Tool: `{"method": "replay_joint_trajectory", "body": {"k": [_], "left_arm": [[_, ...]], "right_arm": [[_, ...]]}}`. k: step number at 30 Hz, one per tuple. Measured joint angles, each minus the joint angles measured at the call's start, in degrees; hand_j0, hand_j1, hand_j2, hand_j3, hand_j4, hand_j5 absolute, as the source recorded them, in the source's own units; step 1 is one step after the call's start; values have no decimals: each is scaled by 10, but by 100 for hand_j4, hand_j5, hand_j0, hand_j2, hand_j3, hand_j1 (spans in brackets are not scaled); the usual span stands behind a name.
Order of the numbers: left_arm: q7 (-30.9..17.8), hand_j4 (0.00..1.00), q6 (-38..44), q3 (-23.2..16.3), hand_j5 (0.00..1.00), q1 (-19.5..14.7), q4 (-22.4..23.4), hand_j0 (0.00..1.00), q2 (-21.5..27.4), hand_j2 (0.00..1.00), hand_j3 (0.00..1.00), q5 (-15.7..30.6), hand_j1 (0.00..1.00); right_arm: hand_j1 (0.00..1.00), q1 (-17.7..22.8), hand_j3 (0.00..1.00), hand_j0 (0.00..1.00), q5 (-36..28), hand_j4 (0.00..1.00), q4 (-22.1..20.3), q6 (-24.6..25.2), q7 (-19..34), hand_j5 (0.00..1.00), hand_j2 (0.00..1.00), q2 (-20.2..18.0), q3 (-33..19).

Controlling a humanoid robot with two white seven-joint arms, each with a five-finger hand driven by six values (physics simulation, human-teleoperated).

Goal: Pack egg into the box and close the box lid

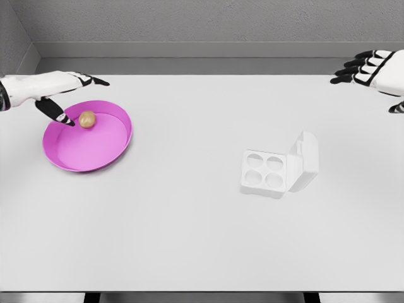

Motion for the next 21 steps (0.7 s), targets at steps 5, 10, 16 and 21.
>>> {"method": "replay_joint_trajectory", "body": {"k": [5,10,16,21], "left_arm": [[0,100,0,-42,100,-11,-7,100,-1,100,100,-8,100],[0,100,0,-61,100,-18,-8,100,7,100,100,-18,100],[0,91,0,-71,91,-19,-6,91,11,91,91,-56,91],[0,91,0,-75,91,-18,-3,91,5,91,91,-69,91]], "right_arm": [[100,16,100,100,1,100,-2,0,0,100,100,-5,13],[100,24,100,100,3,100,-4,0,0,100,100,-6,40],[100,32,100,100,4,100,-4,0,0,100,100,-10,56],[100,36,100,100,3,100,-4,0,0,100,100,-29,55]]}}
